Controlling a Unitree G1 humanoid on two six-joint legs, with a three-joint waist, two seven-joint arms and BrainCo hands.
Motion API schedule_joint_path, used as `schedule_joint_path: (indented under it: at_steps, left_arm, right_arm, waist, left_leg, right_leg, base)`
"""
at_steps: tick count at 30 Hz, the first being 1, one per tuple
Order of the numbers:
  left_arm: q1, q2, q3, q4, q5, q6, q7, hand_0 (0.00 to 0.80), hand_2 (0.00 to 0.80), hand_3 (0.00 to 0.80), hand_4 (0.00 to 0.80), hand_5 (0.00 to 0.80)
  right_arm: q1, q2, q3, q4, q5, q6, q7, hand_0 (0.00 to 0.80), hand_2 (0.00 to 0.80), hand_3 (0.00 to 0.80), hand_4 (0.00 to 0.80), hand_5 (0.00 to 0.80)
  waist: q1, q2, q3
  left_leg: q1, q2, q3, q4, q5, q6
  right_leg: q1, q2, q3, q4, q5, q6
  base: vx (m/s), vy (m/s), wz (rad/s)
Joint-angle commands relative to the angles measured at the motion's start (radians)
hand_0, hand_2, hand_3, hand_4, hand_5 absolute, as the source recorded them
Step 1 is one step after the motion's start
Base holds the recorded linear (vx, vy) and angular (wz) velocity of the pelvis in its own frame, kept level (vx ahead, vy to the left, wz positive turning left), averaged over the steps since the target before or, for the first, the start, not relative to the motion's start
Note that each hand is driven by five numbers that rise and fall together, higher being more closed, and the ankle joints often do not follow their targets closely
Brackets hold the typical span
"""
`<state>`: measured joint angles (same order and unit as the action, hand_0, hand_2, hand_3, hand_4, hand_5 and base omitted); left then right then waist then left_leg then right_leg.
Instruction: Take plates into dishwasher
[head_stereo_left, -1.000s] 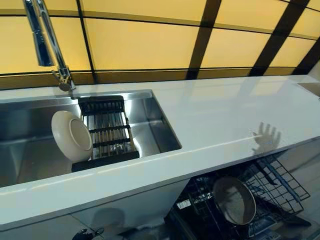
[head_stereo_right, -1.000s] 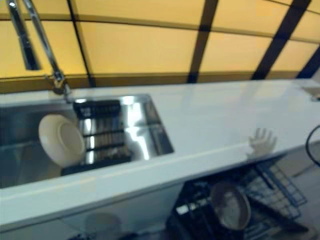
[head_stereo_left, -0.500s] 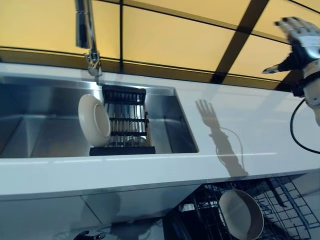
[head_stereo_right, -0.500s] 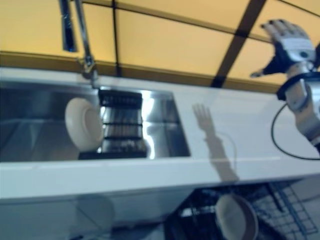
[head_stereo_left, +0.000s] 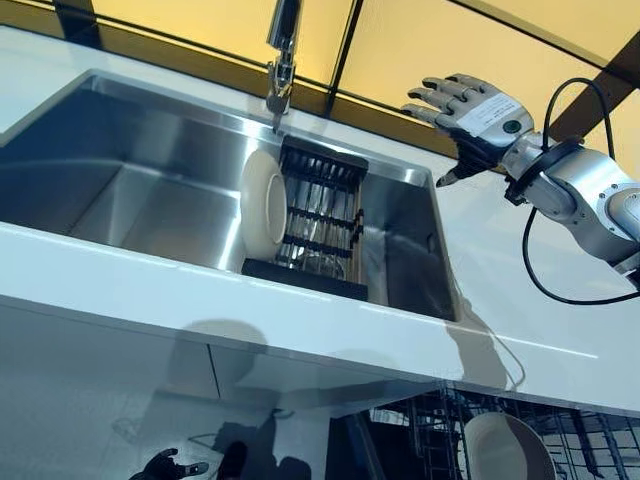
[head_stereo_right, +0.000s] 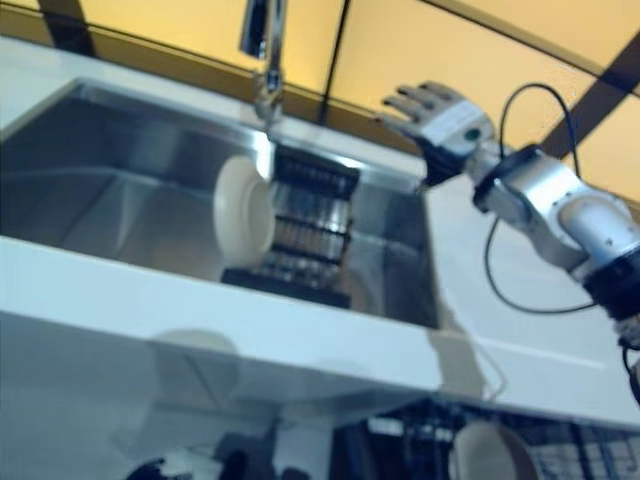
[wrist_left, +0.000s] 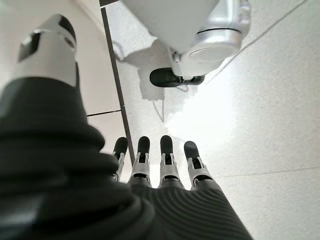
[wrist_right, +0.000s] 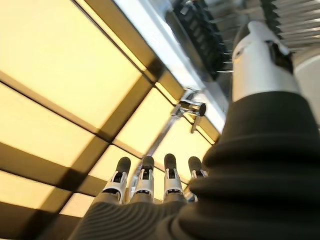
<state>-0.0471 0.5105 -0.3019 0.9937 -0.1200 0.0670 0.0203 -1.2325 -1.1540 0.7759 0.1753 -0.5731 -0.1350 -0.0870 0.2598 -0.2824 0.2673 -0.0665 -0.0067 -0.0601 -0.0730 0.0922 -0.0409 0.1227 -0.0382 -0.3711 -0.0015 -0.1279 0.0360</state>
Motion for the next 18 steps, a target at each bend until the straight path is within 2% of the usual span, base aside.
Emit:
schedule_joint_path:
  at_steps: [1, 18]
  left_arm:
    - [-0.004, 0.027, -0.016, -0.058, 0.042, -0.036, 0.001, 0.000, 0.000, 0.000, 0.000, 0.000]
    - [0.012, 0.034, -0.032, -0.062, 0.040, -0.073, -0.001, 0.000, 0.000, 0.000, 0.000, 0.000]
  right_arm:
    - [-0.125, -0.014, 0.041, -0.006, -0.034, 0.010, -0.001, 0.000, 0.000, 0.000, 0.000, 0.000]
    - [-0.247, 0.065, 0.104, 0.019, -0.102, 0.066, 0.039, 0.000, 0.000, 0.000, 0.000, 0.000]
  waist:
    - [0.018, 0.009, -0.013]
    - [0.059, 0.011, 0.034]
  left_leg:
    - [0.013, 0.000, 0.025, 0.002, -0.069, 0.048]
    - [-0.030, 0.001, -0.001, -0.005, -0.049, 0.029]
  right_leg:
    - [-0.089, -0.016, -0.002, 0.029, 0.146, 0.107]
    - [-0.111, -0.020, -0.045, 0.038, 0.128, 0.096]
  base:
    - [0.008, 0.009, 0.05]
    - [0.015, 0.022, 0.08]
